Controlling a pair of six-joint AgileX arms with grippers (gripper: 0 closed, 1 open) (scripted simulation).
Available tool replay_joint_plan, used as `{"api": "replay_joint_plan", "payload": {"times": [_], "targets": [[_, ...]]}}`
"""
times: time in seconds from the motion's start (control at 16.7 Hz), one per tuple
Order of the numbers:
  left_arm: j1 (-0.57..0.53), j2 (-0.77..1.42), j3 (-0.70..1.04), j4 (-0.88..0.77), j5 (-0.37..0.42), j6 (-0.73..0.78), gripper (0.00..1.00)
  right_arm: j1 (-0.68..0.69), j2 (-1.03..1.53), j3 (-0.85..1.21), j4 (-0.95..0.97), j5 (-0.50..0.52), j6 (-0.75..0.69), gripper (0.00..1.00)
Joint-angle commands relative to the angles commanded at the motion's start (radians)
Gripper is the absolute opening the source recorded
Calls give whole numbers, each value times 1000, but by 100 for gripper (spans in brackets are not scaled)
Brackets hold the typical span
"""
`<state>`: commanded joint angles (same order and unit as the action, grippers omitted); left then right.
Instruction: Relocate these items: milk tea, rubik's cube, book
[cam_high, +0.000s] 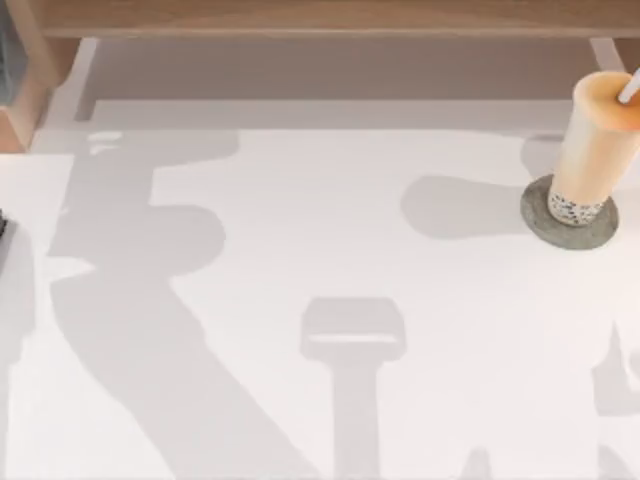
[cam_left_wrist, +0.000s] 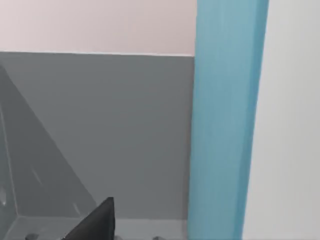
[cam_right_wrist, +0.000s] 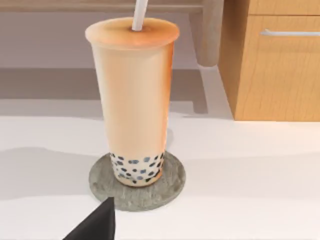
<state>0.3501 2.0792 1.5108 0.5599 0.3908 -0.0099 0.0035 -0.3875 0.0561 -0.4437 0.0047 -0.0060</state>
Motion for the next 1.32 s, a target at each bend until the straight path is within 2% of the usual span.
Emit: {"api": "replay_joint_plan", "payload": {"times": [0.36, 1.14, 1.32], "targets": [[-6, 20, 30, -11, -6, 0, 100, 0, 0, 0, 0, 0, 0, 100], [-6, 20, 30, -11, -6, 0, 2, 0, 0, 0, 0, 0, 0, 100], [-6, 20, 30, -11, -6, 0, 0, 0, 0, 0, 0, 0, 0, 100]]}}
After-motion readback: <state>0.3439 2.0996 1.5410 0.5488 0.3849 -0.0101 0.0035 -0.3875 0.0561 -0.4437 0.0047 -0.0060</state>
